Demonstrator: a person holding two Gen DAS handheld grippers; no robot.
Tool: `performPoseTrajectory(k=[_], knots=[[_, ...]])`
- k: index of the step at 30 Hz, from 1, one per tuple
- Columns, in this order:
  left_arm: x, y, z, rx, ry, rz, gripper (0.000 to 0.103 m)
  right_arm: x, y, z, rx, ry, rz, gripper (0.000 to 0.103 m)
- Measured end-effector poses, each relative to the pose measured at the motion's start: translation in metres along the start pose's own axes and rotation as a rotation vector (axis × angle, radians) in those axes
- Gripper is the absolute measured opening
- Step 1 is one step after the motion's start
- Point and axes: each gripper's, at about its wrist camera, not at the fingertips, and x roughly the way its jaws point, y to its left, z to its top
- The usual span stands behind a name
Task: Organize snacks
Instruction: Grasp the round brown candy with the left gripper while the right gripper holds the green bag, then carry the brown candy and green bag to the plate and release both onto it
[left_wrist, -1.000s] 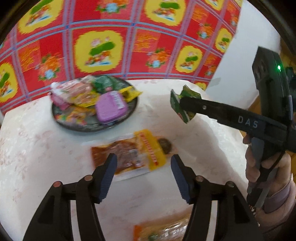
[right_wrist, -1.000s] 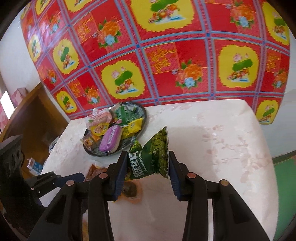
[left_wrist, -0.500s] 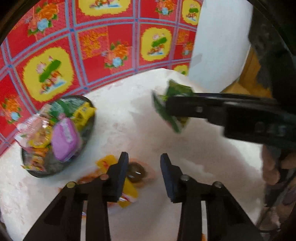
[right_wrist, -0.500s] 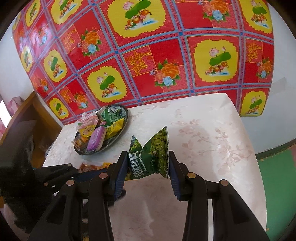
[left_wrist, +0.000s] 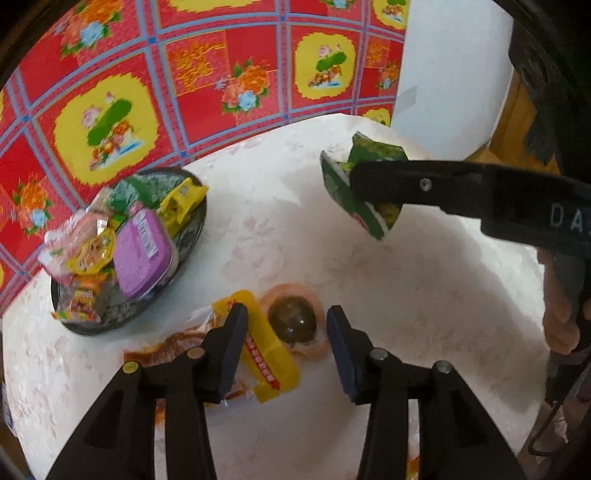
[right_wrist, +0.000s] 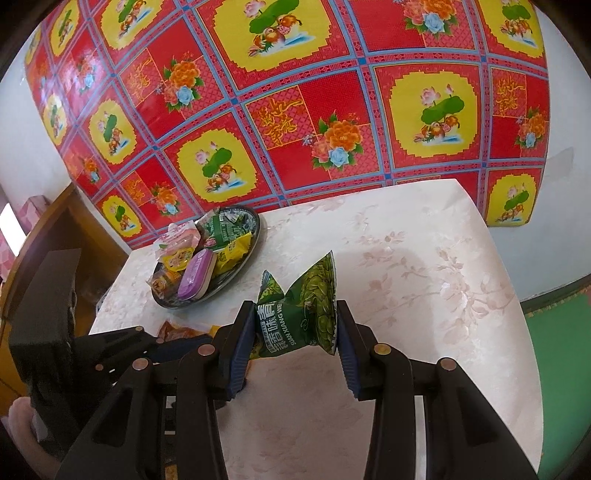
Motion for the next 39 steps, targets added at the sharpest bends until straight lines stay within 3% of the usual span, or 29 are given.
performPoseTrajectory(k=[3, 5, 7, 11, 27, 32, 39], knots=[[0.003, 0.000, 0.003, 0.008, 0.002, -0.018, 0.045, -0.002, -0.002, 0.000, 0.006, -0.004, -0.004, 0.043], [0.003, 0.004, 0.002, -0.011, 0.004, -0.057, 0.036, -0.003, -0.005, 0.000, 0.012, -0.007, -0.004, 0.043], [0.003, 0.005, 0.001, -0.016, -0.001, -0.050, 0.032, -0.003, -0.007, -0.001, 0.015, -0.007, -0.005, 0.043], [-0.001, 0.013, 0.001, -0.093, -0.003, -0.096, 0.029, -0.002, -0.008, -0.002, 0.021, -0.001, 0.000, 0.043], [-0.041, 0.045, 0.004, -0.282, -0.128, -0.171, 0.028, 0.002, 0.008, 0.000, -0.017, 0.006, 0.014, 0.043], [-0.057, 0.056, 0.005, -0.311, -0.179, -0.143, 0.028, 0.003, 0.016, 0.001, -0.037, 0.010, 0.020, 0.043], [-0.064, 0.082, 0.005, -0.332, -0.194, -0.021, 0.028, 0.006, 0.029, 0.003, -0.057, 0.013, 0.028, 0.043]])
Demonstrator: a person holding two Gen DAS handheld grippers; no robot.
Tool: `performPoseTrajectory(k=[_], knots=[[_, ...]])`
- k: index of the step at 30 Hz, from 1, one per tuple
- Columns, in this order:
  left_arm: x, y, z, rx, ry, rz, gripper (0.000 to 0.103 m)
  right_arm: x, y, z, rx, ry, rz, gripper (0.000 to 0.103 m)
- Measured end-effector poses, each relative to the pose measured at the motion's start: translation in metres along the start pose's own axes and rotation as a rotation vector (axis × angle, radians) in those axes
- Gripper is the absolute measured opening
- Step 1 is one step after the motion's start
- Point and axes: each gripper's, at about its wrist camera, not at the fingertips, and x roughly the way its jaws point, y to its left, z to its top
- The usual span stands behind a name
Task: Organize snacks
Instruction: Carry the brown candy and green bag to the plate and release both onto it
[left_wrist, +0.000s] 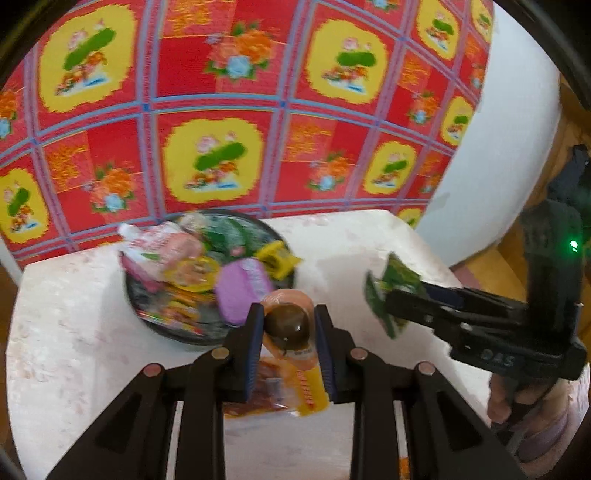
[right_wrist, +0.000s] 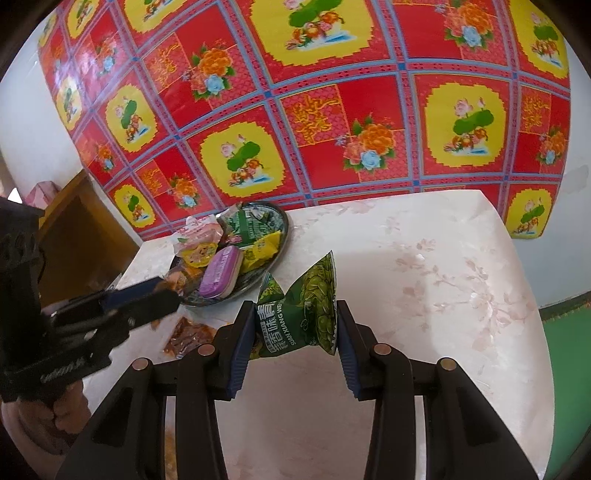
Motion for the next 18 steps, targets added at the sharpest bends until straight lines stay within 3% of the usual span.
performPoseTrajectory(k=[18], knots=[[0.023, 0.060, 0.017, -0.023, -0.029, 0.184, 0.030, 0.032, 0.039, 0.027, -0.081, 0.035, 0.029, 0.043]])
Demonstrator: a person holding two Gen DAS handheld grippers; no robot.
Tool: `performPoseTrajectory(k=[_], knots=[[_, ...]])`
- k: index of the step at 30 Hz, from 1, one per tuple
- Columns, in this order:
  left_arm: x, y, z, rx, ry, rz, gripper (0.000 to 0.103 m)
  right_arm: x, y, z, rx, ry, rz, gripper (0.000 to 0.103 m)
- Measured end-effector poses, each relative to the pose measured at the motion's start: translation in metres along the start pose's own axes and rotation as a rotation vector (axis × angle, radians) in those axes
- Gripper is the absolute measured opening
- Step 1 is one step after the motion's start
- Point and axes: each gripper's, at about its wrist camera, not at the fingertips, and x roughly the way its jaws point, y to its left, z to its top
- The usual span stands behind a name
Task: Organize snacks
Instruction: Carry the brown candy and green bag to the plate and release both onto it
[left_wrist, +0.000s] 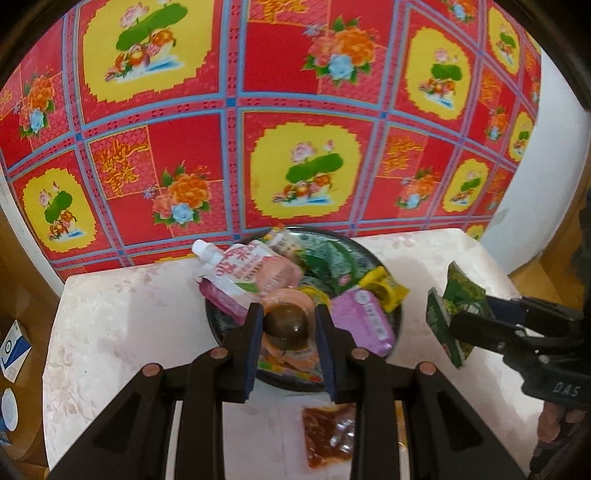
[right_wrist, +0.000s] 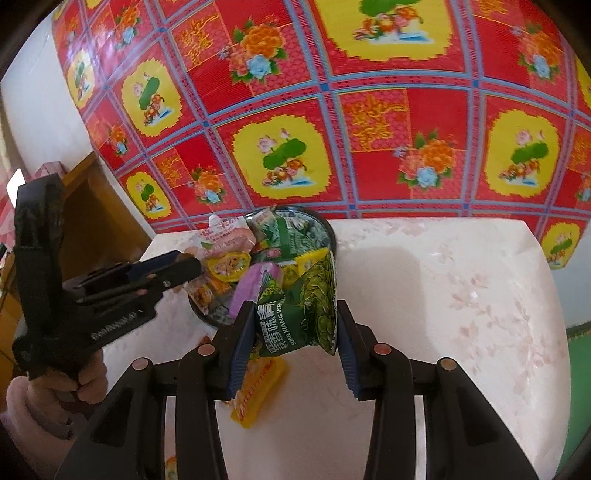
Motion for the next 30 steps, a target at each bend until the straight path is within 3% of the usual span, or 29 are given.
performPoseTrajectory(k=[13, 19, 30], knots=[[0.012, 0.014, -0.002, -0.003, -0.006, -0.036, 0.032, 0.040, 0.027, 0.030, -0.066, 0.019, 0.035, 0.043], [0.011, 0.020, -0.001, -0.029, -0.013, -0.067, 0.041, 0.058, 0.036, 0.040, -0.082, 0.030, 0.049, 0.043], [0.009, 0.028, -0.004, -0.051, -0.002, -0.032, 0.042, 0.075, 0.046, 0.047, -0.080, 0.043, 0.065, 0.044]])
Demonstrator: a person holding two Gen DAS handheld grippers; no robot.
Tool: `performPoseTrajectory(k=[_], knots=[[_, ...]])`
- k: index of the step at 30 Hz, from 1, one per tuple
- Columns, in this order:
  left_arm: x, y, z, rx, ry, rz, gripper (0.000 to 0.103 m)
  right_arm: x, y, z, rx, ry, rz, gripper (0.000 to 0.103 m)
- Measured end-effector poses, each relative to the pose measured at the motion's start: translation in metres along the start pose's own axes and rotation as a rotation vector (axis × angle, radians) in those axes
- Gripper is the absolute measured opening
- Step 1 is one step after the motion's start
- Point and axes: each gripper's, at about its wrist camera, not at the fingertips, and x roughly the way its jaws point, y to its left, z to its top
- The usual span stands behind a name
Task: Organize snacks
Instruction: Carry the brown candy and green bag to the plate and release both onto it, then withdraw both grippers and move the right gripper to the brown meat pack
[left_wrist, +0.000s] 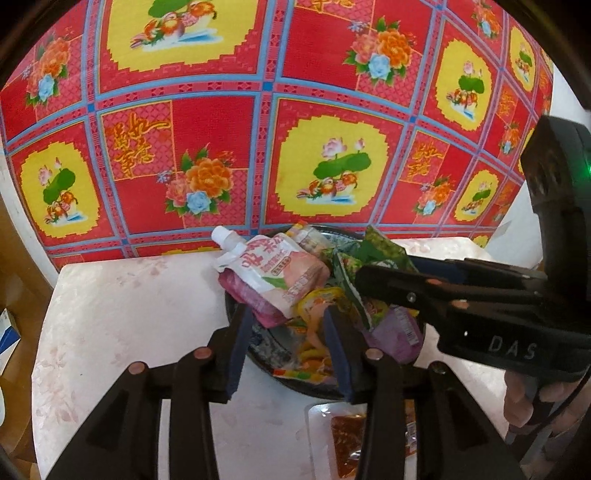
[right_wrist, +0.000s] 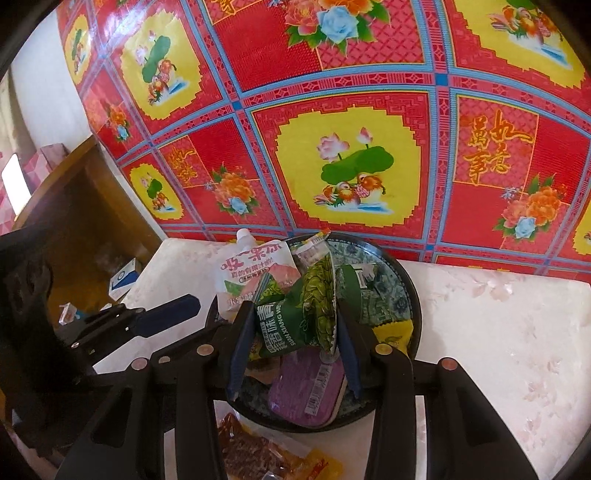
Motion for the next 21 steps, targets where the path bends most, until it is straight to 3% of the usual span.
performPoseTrajectory(k=[3, 8, 21], knots=[[-0.001, 0.001, -0.002, 0.001, 0.001, 0.017, 0.042, 0.002, 0.001, 0.000, -0.001, 0.001, 0.004, 0.045], [-0.004, -0.001, -0.003, -0.004, 0.001, 0.019, 0.042, -0.001, 0.003, 0.000, -0.011, -0.022, -0.001, 0.058], [-0.031, -0.011, -0.009, 0.004, -0.015, 0.024, 0.042, -0.040, 0.000, -0.015, 0.005, -0.063, 0.002, 0.058]])
